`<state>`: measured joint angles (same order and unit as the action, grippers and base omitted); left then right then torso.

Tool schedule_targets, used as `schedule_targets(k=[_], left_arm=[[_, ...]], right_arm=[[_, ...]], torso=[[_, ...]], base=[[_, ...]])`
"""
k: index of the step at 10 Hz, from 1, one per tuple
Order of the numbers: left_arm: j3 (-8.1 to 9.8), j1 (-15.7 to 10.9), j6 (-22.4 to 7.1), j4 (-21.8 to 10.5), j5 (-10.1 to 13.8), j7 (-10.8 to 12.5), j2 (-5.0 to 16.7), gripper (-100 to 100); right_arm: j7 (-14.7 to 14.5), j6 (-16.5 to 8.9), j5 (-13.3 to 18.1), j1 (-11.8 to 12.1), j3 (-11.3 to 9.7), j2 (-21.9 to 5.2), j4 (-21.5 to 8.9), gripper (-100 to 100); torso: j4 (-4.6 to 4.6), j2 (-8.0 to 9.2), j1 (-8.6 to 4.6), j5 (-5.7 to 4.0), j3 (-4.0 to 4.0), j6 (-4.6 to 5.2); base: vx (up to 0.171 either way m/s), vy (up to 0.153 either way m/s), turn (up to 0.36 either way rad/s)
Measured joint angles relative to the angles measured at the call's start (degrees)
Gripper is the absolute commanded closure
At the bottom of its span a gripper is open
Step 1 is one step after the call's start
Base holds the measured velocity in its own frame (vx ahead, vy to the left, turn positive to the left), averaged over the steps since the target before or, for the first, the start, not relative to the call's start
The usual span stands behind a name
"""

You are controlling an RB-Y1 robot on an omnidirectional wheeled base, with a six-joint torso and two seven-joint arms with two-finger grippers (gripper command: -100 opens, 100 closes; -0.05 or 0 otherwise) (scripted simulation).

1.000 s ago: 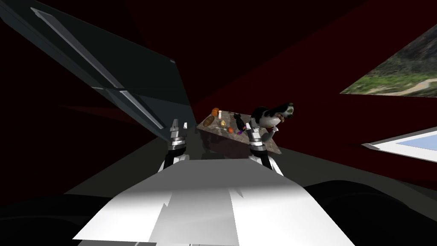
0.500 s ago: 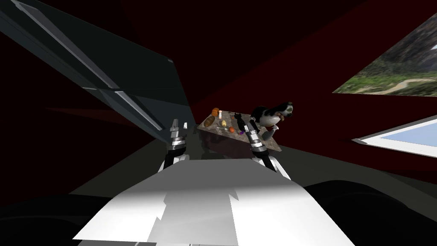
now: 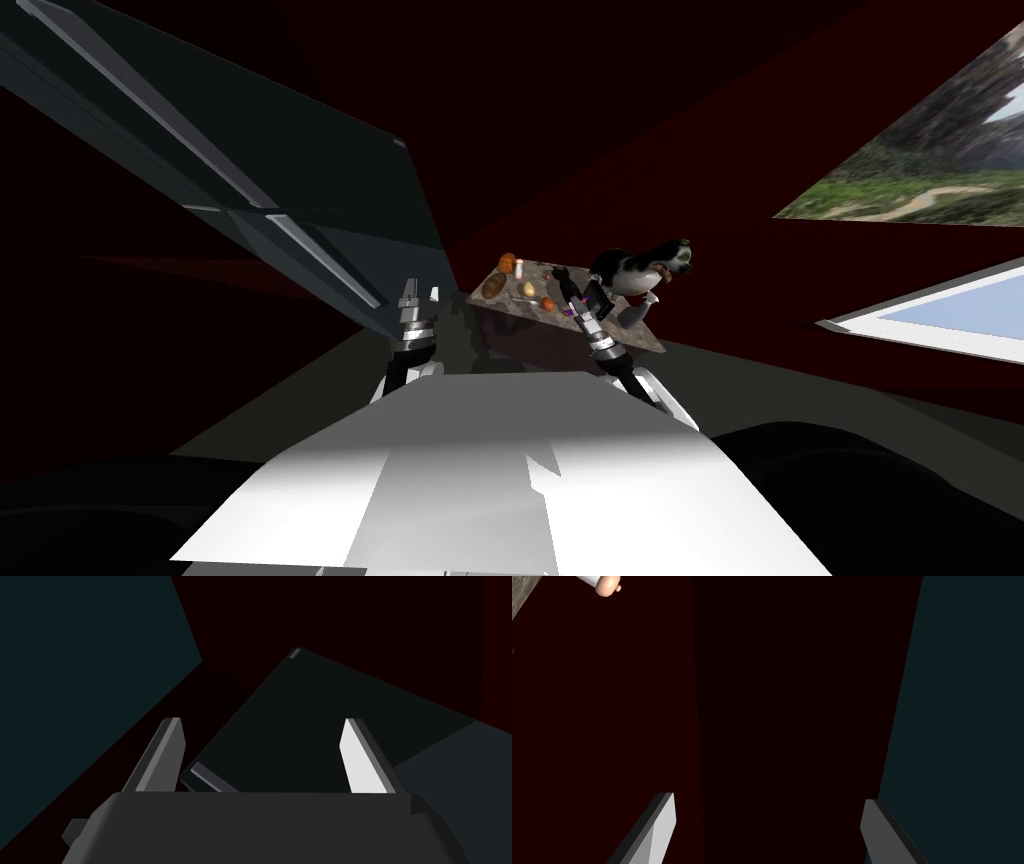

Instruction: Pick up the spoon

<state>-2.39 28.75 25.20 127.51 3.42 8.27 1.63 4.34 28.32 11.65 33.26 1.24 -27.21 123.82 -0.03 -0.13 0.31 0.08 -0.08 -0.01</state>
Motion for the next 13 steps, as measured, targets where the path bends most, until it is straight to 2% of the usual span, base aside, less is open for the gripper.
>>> schedule_targets(k=[6,12,13], left_arm=[[0.0,0.0,0.0,0.0,0.0,0.0,0.0,0],[0.0,0.0,0.0,0.0,0.0,0.0,0.0,0],[0.0,0.0,0.0,0.0,0.0,0.0,0.0,0]], right_arm=[[2.63,-0.69,3.75,3.36,-0.16,-10.92,-2.98,-100],[4.54,-1.3,6.83,6.18,-0.75,-20.01,-5.1,-100],[4.87,-1.27,7.68,7.65,-0.69,-21.5,-5.34,-100]], torso=[[-0.01,-0.03,0.02,0.01,-0.02,0.0],[0.0,-0.01,-0.09,-0.01,-0.01,0.0],[0.0,-0.02,-0.06,-0.02,-0.01,-0.01]], base=[[0.023,0.086,-0.002],[0.033,0.078,0.03],[0.031,0.067,0.038]])
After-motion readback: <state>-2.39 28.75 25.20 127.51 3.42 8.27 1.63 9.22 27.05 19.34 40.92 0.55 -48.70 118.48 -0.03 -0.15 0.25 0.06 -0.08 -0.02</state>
